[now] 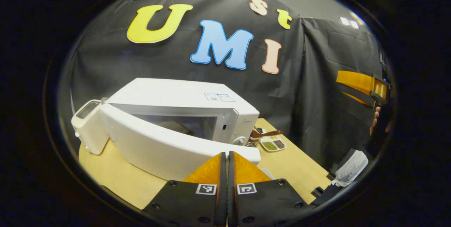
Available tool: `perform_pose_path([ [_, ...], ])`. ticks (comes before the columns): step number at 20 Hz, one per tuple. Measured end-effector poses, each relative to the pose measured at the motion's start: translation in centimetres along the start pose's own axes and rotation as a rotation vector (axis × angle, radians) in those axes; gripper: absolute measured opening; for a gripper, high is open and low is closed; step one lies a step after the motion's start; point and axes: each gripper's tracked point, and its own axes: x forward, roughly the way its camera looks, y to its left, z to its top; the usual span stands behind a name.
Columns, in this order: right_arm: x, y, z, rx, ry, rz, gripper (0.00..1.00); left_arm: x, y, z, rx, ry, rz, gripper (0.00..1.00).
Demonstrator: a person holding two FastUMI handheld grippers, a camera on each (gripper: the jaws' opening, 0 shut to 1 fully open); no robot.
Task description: Open the microwave oven with the left hand, put the food in, and close the microwave oven.
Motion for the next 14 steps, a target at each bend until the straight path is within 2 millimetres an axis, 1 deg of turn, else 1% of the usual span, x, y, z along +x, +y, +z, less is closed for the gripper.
perform_pose_path([
  [5, 0.3, -1.0, 0.0, -0.013, 0.001, -0.008, 0.96, 3.1, 0.0, 1.5, 0.002, -0.004, 0.008, 0.07],
  [7, 0.6, -1.2, -0.3, -0.006, 0.011, -0.01, 0.96, 4.0, 0.5, 0.9, -0.01, 0.027, 0.036, 0.07],
  [14, 1.1, -2.0, -0.5, -0.01, 0.014, -0.007, 0.96, 7.3, 0.6, 2.4, -0.019, 0.041, 0.05, 0.07],
])
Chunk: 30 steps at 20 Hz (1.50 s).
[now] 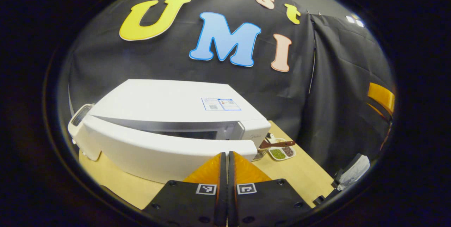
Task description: Open the microwave oven with the left hand, put the food in, and close the microwave oven.
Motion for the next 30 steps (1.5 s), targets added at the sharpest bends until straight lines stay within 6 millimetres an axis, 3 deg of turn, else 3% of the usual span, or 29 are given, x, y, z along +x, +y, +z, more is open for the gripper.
perform_pose_path([
  [11, 0.8, -1.8, -0.2, 0.001, 0.016, -0.024, 0.96, 3.2, 1.4, 0.8, -0.024, 0.021, 0.059, 0.07],
  [23, 1.2, -1.3, -0.8, -0.013, 0.029, 0.005, 0.96, 4.0, 0.9, 0.4, 0.048, 0.01, 0.083, 0.07],
  [26, 1.0, -1.1, -0.9, -0.017, 0.031, 0.014, 0.96, 4.6, 1.6, 1.0, 0.053, -0.007, 0.112, 0.07],
  [30, 0.9, -1.4, -0.9, -0.019, 0.033, 0.009, 0.96, 5.0, 0.8, 0.9, 0.085, 0.003, 0.08, 0.07],
])
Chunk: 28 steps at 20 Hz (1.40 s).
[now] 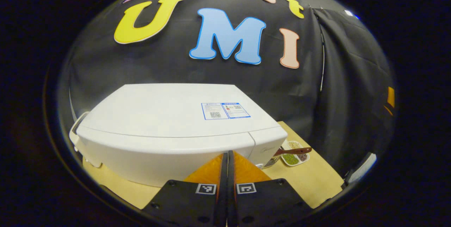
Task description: Open the microwave oven with the left hand, put the food in, and close the microwave oven.
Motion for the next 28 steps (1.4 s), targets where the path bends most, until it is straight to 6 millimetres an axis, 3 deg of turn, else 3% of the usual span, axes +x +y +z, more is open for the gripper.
perform_pose_path([
  [2, -0.1, 0.0, -0.1, 0.005, 0.002, 0.001, 0.96, -0.5, 0.3, 1.0, 0.046, -0.029, 0.02, 0.07],
  [5, 0.1, 0.3, 0.2, 0.011, -0.007, -0.001, 0.96, -3.8, 0.6, 5.4, 0.016, -0.132, 0.038, 0.07],
  [8, 0.1, 1.3, 1.4, 0.016, -0.028, 0.007, 0.96, -10.6, 1.4, 12.0, 0.031, -0.303, 0.082, 0.08],
  [10, 0.0, 2.4, 2.7, 0.016, -0.045, 0.016, 0.96, -16.7, 1.5, 15.7, 0.05, -0.415, 0.093, 0.06],
  [11, -0.1, 2.9, 3.4, 0.019, -0.051, 0.023, 0.96, -19.4, 1.4, 16.7, 0.063, -0.455, 0.088, 0.19],
  [12, -0.3, 3.6, 4.3, 0.025, -0.061, 0.031, 0.96, -21.7, 1.5, 17.5, 0.085, -0.483, 0.099, 0.57],
  [13, -0.4, 4.2, 5.0, 0.03, -0.071, 0.034, 0.96, -24.4, 2.4, 17.4, 0.114, -0.507, 0.132, 0.96],
  [14, -0.6, 4.8, 5.6, 0.034, -0.079, 0.036, 0.96, -26.3, 3.4, 17.1, 0.135, -0.516, 0.169, 0.92],
  [15, -0.8, 5.4, 5.9, 0.041, -0.085, 0.042, 0.96, -27.7, 3.8, 16.6, 0.142, -0.515, 0.192, 0.96],
  [16, -1.1, 6.2, 6.2, 0.047, -0.09, 0.049, 0.96, -28.5, 3.8, 16.2, 0.14, -0.512, 0.194, 0.97],
  [17, -1.4, 6.7, 6.3, 0.05, -0.093, 0.055, 0.96, -29.3, 3.9, 15.6, 0.139, -0.504, 0.196, 0.92],
  [19, -2.0, 7.7, 6.4, 0.043, -0.096, 0.061, 0.96, -30.9, 4.6, 15.6, 0.135, -0.507, 0.212, 0.94],
  [28, -5.3, 10.3, 6.8, 0.014, -0.106, 0.056, 0.96, -35.3, 4.8, 15.8, 0.11, -0.58, 0.197, 0.97],
])
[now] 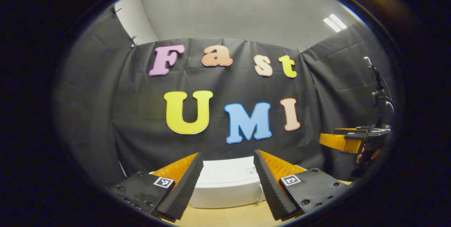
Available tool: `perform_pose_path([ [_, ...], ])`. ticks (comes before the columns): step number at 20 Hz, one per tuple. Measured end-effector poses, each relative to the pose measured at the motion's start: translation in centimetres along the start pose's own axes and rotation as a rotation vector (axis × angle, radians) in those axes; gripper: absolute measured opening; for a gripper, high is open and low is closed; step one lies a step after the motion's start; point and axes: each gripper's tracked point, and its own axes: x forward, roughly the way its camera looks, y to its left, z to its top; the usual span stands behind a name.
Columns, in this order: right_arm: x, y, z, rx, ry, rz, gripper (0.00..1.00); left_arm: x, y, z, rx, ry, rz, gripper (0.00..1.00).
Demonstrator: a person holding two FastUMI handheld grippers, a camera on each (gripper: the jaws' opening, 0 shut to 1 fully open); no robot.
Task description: Open the microwave oven with the left hand, put the food in, and close the microwave oven.
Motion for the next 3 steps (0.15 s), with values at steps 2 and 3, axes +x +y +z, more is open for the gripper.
perform_pose_path([
  [2, -0.57, 0.41, -0.22, -0.003, 0.008, -0.014, 0.96, -0.75, -0.02, 1.17, -0.034, -0.028, -0.012, 0.94],
  [3, -0.86, 0.54, -0.26, -0.002, 0.009, -0.023, 0.96, -0.85, 0.04, 1.41, -0.037, -0.036, -0.02, 0.98],
])
